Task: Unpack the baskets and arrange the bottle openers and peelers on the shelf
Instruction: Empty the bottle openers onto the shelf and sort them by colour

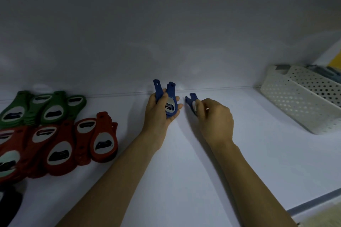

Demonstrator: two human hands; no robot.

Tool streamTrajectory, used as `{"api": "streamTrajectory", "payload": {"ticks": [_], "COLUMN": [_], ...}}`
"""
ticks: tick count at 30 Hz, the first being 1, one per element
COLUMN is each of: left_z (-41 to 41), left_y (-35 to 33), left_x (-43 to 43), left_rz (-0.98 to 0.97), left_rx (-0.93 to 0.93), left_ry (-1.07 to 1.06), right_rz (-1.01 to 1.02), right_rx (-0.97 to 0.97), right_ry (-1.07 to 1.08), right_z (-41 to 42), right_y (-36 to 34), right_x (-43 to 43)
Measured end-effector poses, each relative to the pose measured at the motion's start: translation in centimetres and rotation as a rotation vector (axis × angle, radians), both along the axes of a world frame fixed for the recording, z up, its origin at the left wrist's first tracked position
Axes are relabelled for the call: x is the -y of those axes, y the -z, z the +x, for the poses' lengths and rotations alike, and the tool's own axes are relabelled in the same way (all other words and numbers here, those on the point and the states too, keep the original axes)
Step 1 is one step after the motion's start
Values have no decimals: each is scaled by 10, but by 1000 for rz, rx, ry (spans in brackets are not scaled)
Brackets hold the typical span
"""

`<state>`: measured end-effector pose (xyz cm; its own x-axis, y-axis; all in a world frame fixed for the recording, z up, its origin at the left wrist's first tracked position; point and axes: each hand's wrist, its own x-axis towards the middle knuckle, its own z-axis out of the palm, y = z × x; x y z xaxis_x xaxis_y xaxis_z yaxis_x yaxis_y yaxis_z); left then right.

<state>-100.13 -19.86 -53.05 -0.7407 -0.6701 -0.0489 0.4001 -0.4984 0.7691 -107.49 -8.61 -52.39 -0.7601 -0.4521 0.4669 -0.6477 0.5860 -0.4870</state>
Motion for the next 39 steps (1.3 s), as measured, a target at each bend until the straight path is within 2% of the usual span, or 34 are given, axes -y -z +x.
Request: {"api": "streamTrajectory", "payload": {"ticks": [3,5,7,10,11,13,15,17,20,24,33,35,37,39], "left_z": [0,0,0,1,2,2,2,2,1,0,0,0,-1,-2], "left_y": [1,1,1,2,2,2,0,-2,-2,-1,-2,-2,-2,-2], "left_x": [-1,-2,-3,-2,-1,1,2,0,-2,-1,-3,-2,-1,-1], "left_rz": [-36,-53,-70,-143,-137,-61,25,68,40,43,65,62,69,80], "left_rx": [31,52,59,104,107,92,58,26,41,48,54,60,79,102], "left_ry": [0,4,16,-40,-60,-56,-27,-11,-10,-24,-26,-20,-14,-6], "right_rz": [-269,-360,-310,-71,-65,-234,-344,-175,207,137,442,371,146,-61], "right_rx": [18,-36,-109,-239,-228,-52,48,43,69,29,-305,-350,-315,-222], "right_ry": [10,-82,-239,-432,-463,-445,-285,-89,-16,-73,-89,-40,26,-25], "right_z": [0,5,12,20,21,21,15,2,-10,-5,0,3,1,0], "right_y": [-3,-5,-5,-1,1,0,-1,2,7,8,4,2,-1,-5], "right_x": [-2,-1,1,6,7,9,7,2,-2,0,6,7,4,-1]}}
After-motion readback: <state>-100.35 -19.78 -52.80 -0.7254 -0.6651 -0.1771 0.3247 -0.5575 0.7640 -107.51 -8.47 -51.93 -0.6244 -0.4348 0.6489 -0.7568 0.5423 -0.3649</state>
